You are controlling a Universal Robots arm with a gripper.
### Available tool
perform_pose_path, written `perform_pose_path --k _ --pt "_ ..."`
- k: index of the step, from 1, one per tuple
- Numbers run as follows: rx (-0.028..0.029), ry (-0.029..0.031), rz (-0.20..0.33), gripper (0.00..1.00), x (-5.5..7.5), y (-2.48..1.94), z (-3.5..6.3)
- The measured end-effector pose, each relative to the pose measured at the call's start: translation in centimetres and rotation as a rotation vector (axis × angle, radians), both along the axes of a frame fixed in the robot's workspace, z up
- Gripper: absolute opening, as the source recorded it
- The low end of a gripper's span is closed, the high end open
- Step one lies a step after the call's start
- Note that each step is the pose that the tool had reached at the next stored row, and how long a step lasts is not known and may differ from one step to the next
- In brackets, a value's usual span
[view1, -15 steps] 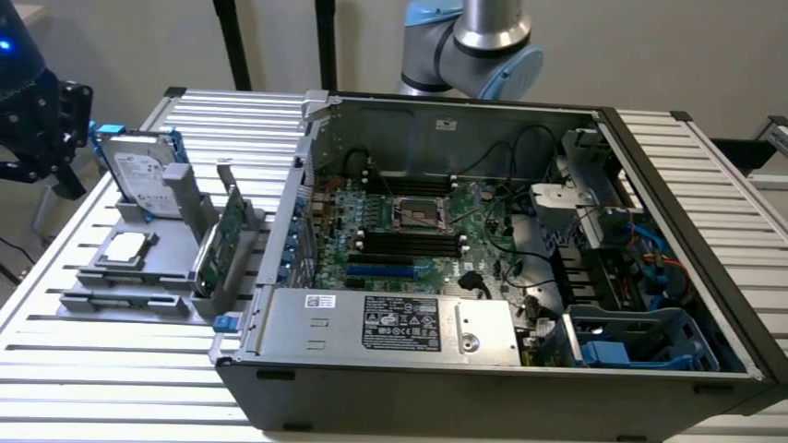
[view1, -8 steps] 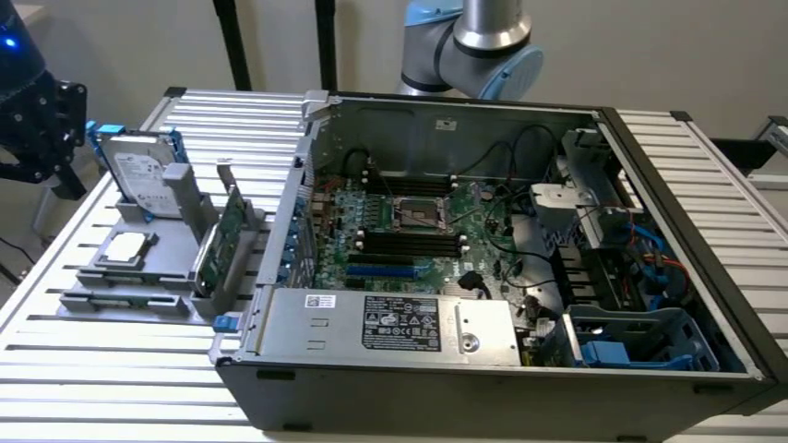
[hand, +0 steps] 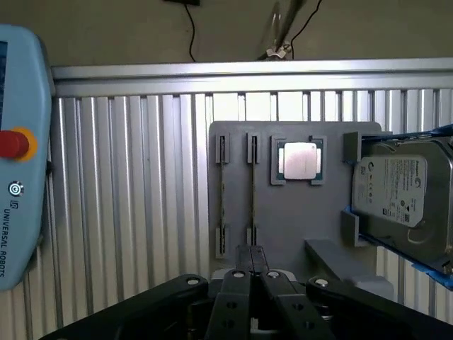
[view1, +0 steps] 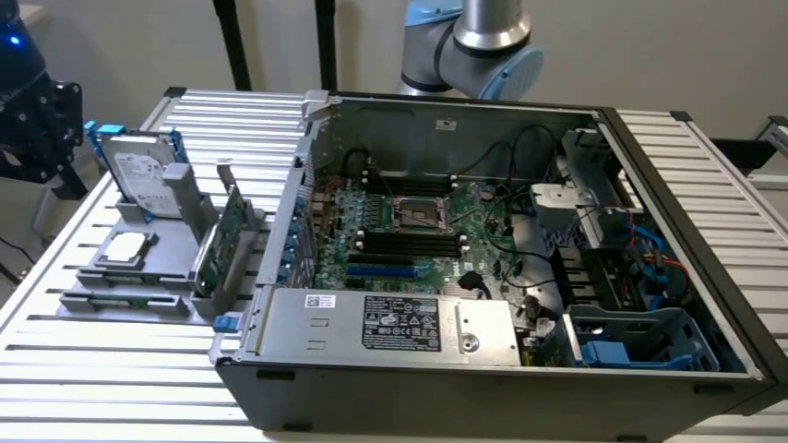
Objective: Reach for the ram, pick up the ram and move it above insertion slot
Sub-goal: 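Pick up the ram and move it above insertion slot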
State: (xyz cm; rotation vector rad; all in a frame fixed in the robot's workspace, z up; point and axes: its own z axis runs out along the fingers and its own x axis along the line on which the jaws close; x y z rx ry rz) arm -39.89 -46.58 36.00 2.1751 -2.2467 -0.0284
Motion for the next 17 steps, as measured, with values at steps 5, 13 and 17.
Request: perform_pose_path --k 5,13,17 --pt "0.0000 -0.0001 0.000 0.30 0.0 0.00 0.00" --pt "0.0000 -0.0005 -0.003 0.36 0.0 -0.34 -1.07" --pt "-0.0002 -0.0005 -0.009 0.36 0.0 -0.77 -1.80"
